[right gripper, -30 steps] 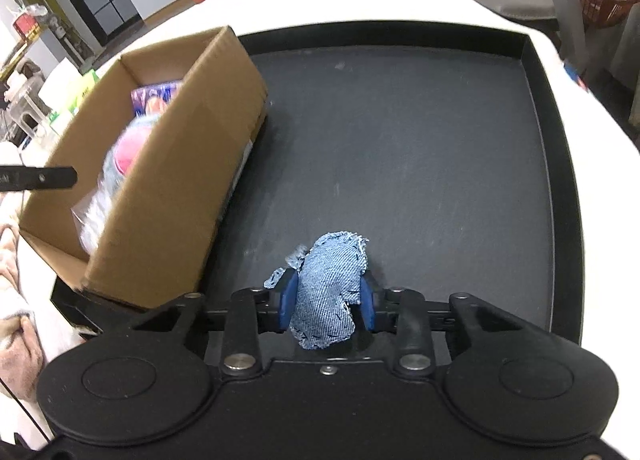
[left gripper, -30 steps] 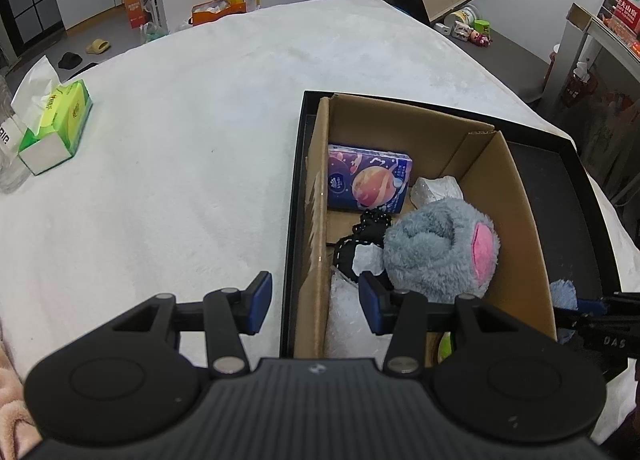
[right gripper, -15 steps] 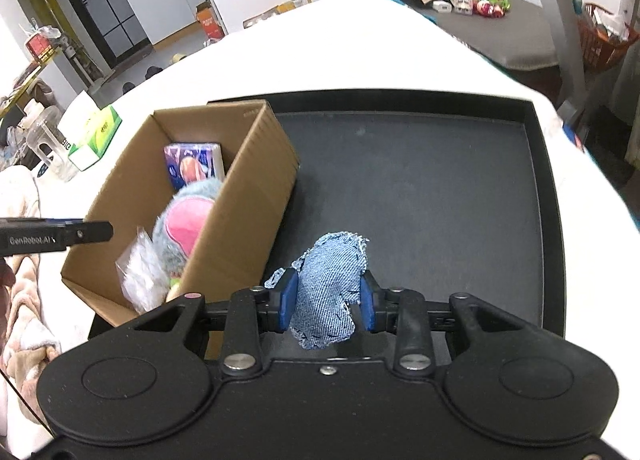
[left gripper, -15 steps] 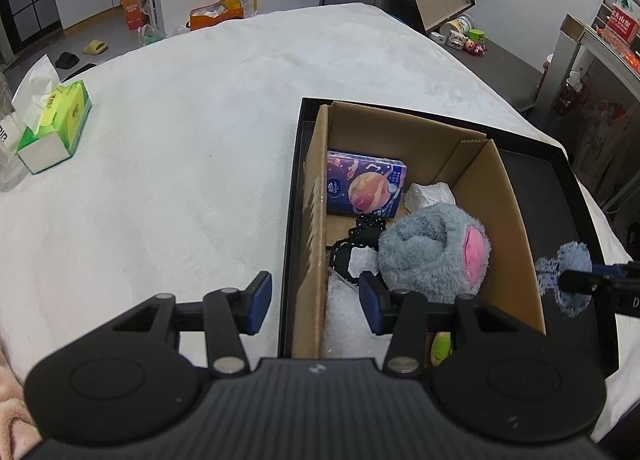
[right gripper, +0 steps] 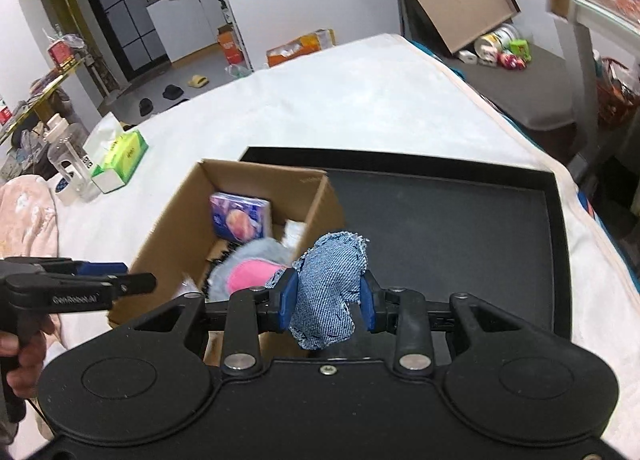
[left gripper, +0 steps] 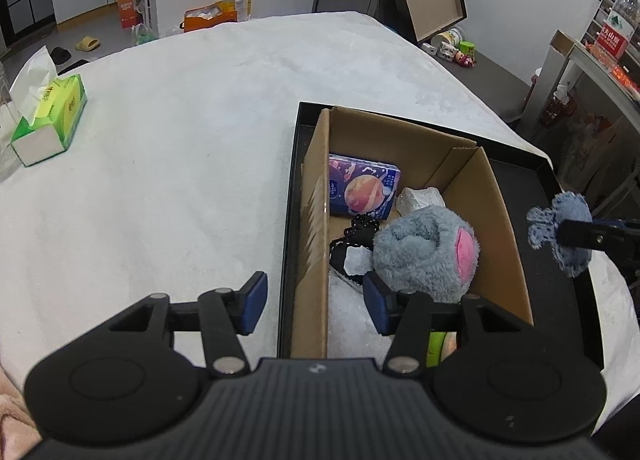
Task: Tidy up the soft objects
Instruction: 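Carry the denim cloth with the right gripper into the box and release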
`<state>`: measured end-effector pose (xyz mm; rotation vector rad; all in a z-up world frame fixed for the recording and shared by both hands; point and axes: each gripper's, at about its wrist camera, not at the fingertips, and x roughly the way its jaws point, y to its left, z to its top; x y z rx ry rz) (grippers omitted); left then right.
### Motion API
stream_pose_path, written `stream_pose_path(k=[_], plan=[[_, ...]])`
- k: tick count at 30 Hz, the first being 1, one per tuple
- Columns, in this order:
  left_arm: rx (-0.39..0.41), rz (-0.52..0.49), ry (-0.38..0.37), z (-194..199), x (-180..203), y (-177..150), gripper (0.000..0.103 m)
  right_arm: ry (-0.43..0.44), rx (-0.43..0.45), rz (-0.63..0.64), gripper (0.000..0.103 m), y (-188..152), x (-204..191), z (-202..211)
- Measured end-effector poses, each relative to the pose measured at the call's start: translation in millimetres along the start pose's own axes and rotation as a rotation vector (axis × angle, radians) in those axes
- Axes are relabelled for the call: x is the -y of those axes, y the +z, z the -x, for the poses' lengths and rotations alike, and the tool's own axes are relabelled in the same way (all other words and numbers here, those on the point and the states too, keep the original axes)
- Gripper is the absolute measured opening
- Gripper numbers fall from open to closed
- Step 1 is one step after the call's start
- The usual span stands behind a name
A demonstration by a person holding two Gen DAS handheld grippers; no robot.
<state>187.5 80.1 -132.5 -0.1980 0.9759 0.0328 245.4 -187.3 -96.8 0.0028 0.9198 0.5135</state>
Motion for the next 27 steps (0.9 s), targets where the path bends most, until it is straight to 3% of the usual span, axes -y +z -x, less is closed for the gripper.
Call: stream_pose_path(k=[15,23,27], plan=[[0.005,0.038,-0.077,-0.6,-12.2,-9.0,0.047,0.048,0.013,0.080,0.033,16.3,-55.1,-11.7],[-0.018,0.054,-0.113,-7.5,-16.1,-13.8,0.022,0.076,0.005,0.119,0.033,23.4,-82.7,-28.9],[-0.019,0.058,-0.112,-8.7,-19.1,-15.9,0.016,0.085,0.004,0.124,0.034,27.2,-90.6,-36.9]])
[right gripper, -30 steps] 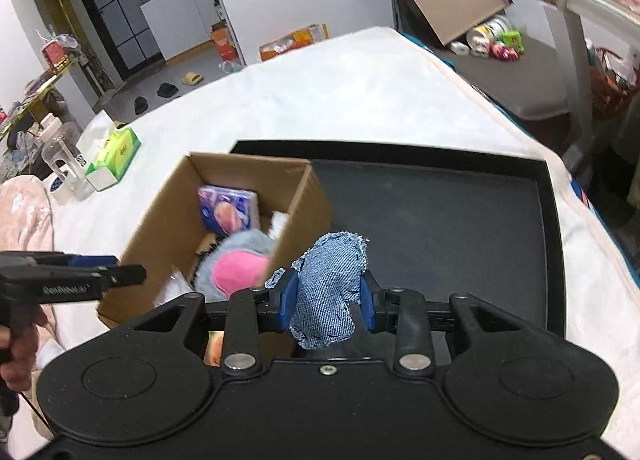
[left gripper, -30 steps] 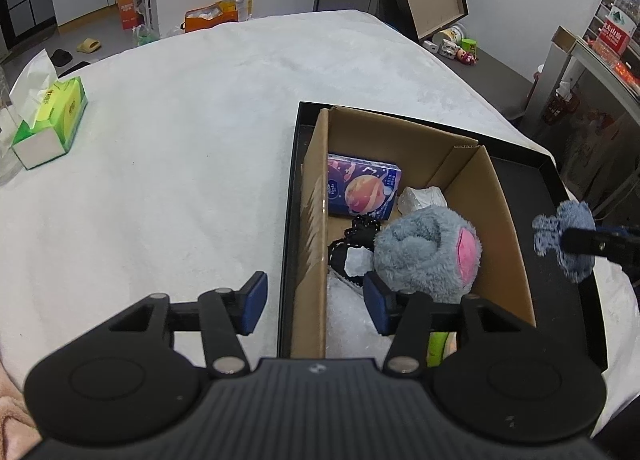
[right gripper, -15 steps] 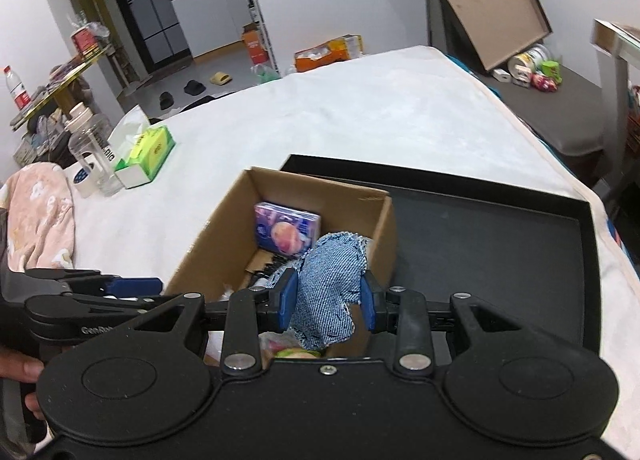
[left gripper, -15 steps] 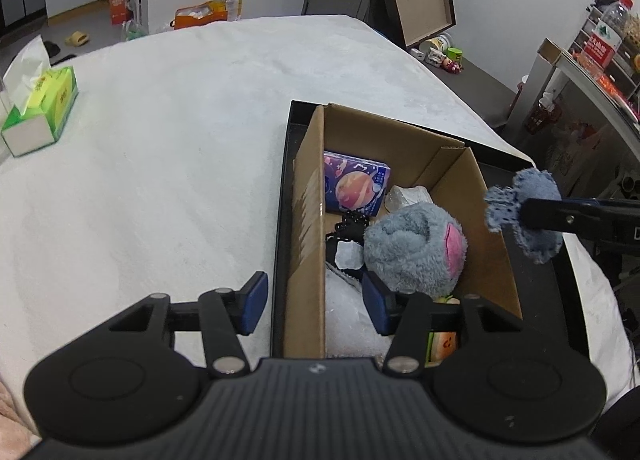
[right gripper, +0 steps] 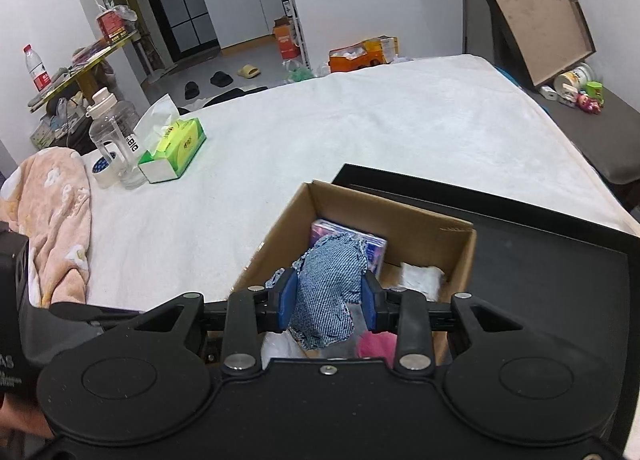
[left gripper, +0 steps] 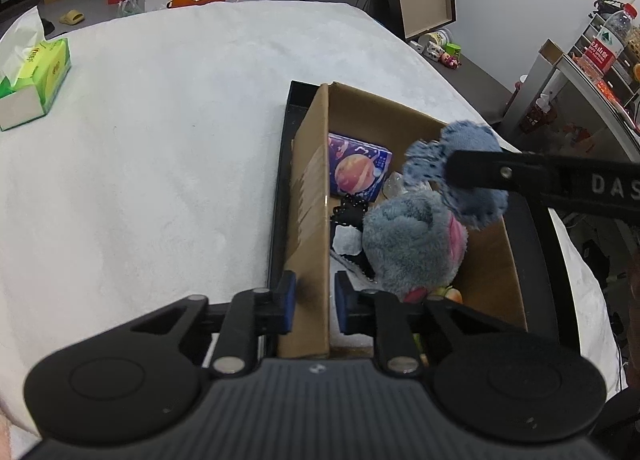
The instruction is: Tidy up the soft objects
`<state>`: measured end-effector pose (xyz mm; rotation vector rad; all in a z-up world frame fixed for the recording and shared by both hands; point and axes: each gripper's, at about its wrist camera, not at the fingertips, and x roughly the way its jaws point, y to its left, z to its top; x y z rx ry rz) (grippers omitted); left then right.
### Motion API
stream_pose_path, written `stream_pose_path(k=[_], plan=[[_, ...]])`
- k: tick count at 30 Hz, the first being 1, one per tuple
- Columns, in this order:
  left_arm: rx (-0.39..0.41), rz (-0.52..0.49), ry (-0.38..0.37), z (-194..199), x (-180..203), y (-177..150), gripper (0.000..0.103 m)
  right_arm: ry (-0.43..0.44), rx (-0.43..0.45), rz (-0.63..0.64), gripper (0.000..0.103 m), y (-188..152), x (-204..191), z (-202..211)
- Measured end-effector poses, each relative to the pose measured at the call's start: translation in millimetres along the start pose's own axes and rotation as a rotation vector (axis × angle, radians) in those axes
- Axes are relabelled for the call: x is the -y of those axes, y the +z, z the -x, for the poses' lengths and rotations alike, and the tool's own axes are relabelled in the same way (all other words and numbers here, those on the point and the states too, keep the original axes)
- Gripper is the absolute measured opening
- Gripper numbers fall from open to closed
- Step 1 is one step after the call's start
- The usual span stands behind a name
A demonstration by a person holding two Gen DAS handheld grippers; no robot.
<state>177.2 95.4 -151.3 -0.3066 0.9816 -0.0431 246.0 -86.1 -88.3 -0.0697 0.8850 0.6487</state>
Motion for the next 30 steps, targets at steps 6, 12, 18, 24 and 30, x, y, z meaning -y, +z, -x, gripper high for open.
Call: stream_pose_path(k=[6,12,18,24,30], plan=[[-0.002,0.015,-0.004,-1.6,-4.3,-0.2,0.015,0.006,0.003,-0.008,0.043,1.0,-5.6,-11.3],[-0.003,0.009,-0.003,-2.5,-4.9,0.3,0.015,0.016,-0.029,-0.018,0.050,-7.3,-1.6,-14.7],[-0.014,0.013,0.009,-2.7,-3.0,3.6,0.019,0.010,-0.035,-0.024,0.050,-9.8,3.0,1.6],[-0.048,-0.057,0.063,2.4,8.1,10.5,0.030,0.000,-0.038,-0.035,0.059,-11.8,10.4,25.4],[-0.053,-0.147,0.062,19.6,32.8,17.5,0.054,-0.032,-0.026,-0.089,0.072,-21.3,26.5,48.7]])
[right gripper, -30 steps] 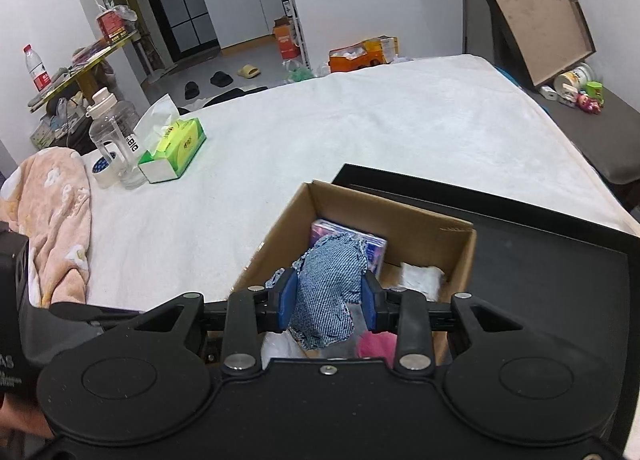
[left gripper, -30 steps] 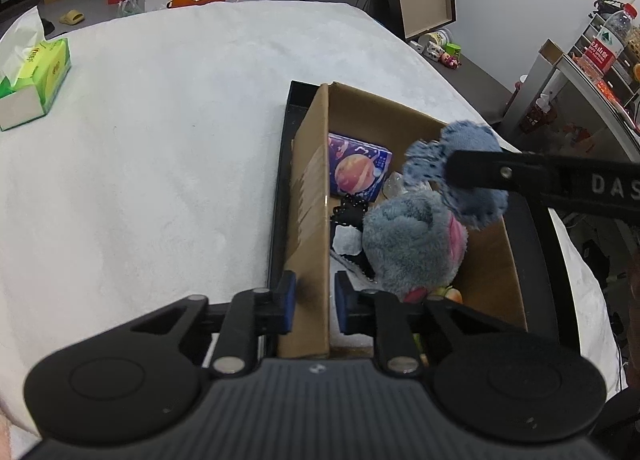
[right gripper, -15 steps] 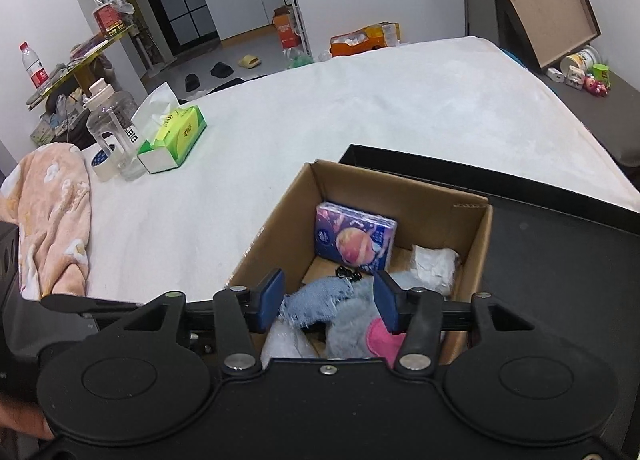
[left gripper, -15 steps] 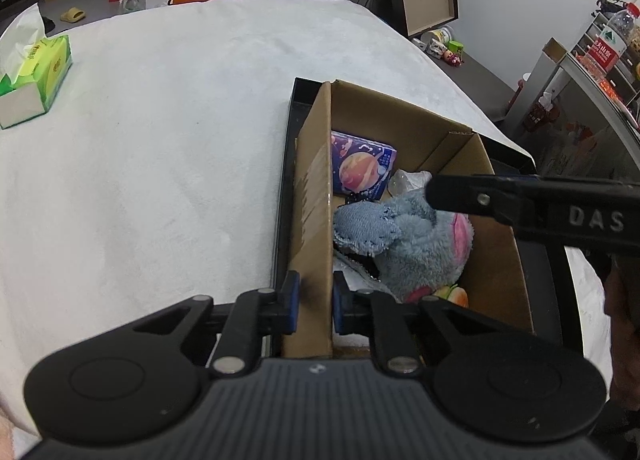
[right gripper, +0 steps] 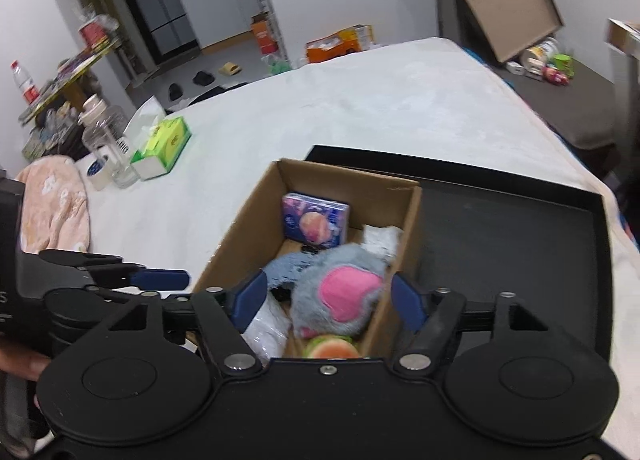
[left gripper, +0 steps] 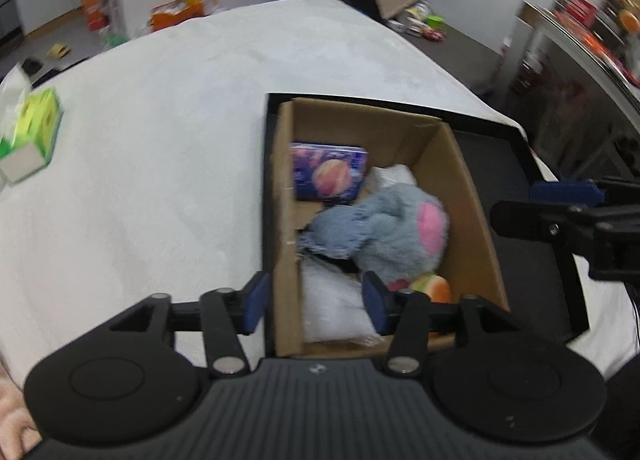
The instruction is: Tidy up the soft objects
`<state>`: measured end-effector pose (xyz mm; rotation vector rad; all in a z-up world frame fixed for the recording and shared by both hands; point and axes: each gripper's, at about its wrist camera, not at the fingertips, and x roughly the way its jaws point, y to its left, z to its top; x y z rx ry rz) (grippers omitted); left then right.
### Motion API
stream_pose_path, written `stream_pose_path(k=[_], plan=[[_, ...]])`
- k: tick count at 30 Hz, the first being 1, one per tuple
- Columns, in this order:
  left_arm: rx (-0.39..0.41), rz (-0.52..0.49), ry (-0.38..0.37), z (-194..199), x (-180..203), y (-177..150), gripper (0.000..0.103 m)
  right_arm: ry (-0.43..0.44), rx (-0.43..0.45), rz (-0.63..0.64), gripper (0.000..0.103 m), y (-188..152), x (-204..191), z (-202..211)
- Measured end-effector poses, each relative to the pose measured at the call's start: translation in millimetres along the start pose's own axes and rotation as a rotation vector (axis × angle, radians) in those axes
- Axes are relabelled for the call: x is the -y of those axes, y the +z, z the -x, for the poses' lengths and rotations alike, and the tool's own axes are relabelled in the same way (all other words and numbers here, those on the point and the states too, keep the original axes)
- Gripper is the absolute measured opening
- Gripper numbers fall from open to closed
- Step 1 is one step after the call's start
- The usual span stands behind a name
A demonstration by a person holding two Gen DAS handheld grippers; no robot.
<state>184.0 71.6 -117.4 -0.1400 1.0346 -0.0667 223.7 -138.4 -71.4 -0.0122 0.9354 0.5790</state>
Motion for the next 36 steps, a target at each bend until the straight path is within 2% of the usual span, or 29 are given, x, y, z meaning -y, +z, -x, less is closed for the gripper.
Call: stream_pose_path(k=[3,8,14,22,24,26,28,36], plan=[[-0.025,-0.031,-0.022,8.8,9.5,5.2,0.056,-0.009,0.013,-0.046,0.076,-4.7,13.0,13.2],[-0.037,-0.050,-0.014,27.4,22.5,19.6,0.059,-0.025,0.045,-0.107,0.083,-10.3,31.5,33.5],[0.022,-0.091,0.002,59.2,40.8,30.8,0.064,-0.040,0.079,-0.133,0.092,-11.9,44.5,52.3],[0.098,-0.042,0.014,92.1,53.1,26.5,0.065,-0.033,0.117,-0.144,0.096,-13.6,44.3,70.1],[0.108,-0.039,0.010,99.1,56.5,25.2,0.069,-0.035,0.126,-0.154,0.099,-16.5,44.0,75.8],[0.126,-0.046,0.018,106.6,61.1,24.4,0.079,-0.037,0.131,-0.172,0.102,-19.4,44.6,81.3],[0.148,-0.042,0.020,113.8,64.1,23.5,0.083,-0.044,0.141,-0.182,0.103,-22.0,43.9,87.1],[0.191,-0.007,0.025,135.9,65.4,7.5,0.088,-0.080,0.185,-0.195,0.103,-33.5,37.7,114.2]])
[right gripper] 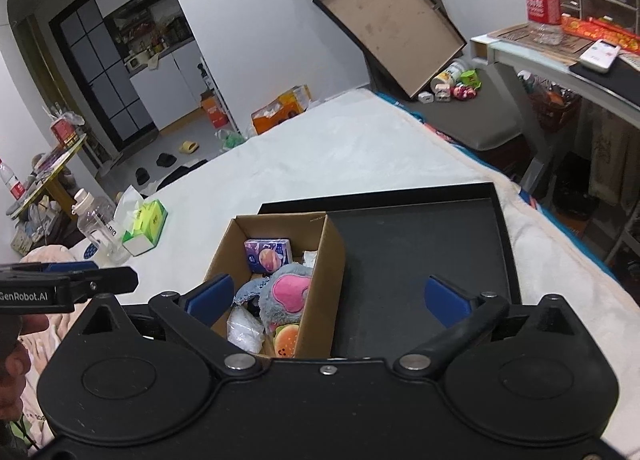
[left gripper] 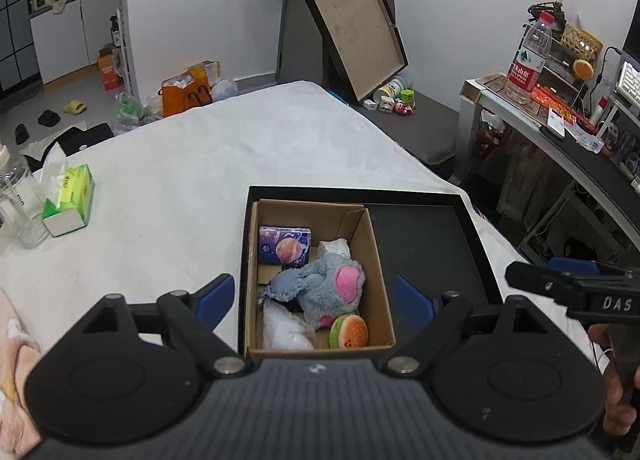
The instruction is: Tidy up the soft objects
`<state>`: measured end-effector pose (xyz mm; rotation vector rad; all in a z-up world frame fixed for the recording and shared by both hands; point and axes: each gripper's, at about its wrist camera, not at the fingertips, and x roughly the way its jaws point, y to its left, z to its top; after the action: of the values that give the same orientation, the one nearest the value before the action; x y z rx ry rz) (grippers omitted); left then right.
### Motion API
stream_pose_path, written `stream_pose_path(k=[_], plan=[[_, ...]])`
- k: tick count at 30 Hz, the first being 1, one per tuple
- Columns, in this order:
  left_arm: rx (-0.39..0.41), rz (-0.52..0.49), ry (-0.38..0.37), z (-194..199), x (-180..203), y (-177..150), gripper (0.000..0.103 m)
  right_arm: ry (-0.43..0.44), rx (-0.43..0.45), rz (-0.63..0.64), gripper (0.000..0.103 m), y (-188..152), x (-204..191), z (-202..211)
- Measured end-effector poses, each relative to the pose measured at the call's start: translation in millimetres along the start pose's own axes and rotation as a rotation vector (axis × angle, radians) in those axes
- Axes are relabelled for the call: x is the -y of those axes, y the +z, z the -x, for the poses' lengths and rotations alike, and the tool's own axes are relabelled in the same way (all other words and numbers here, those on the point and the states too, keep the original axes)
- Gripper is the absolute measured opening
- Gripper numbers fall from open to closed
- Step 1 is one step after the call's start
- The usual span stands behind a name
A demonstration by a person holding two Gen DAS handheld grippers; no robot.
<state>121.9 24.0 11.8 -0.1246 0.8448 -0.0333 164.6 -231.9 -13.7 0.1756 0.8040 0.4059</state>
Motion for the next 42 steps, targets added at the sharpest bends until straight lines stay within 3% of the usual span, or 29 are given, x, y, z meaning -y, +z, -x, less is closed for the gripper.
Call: stream_pose_path(k=[12,19,42], plan=[[0.040,-0.011,0.051,41.6,-0.6,-17.1,0.096,-0.043,0.074,0.000,0.103,-7.5,-17.3,44.5],[0.038,-0.008,0.041,63.5,2.4,-33.4,0.097,-0.057,0.098,0.010,0.103,-17.5,-28.5,64.3],[0.153,0.011,0.021,126.4,21.3,-77.3,0.098,-0.089,0.129,0.026,0.103,-49.6,-43.7,121.6]])
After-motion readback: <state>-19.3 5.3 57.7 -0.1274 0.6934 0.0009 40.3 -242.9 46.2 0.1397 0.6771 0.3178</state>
